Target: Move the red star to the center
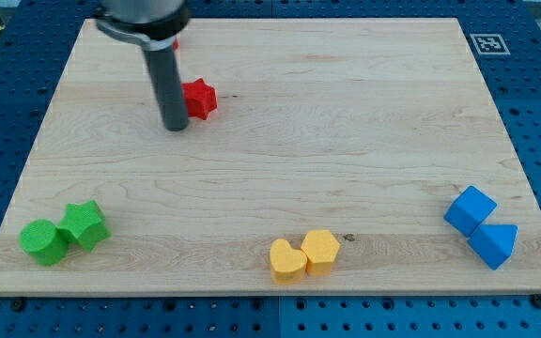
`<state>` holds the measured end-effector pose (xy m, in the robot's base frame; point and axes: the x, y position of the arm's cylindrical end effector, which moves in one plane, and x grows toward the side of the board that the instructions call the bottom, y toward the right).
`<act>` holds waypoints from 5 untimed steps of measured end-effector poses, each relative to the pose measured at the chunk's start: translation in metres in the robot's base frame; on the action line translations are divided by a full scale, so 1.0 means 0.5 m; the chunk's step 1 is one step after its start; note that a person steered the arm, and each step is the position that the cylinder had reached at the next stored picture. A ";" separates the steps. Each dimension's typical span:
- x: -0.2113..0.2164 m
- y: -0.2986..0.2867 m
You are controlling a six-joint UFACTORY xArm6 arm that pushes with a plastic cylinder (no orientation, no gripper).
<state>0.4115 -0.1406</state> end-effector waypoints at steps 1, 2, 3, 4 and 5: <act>-0.010 -0.062; -0.088 -0.041; -0.093 -0.030; -0.093 0.048; -0.084 0.078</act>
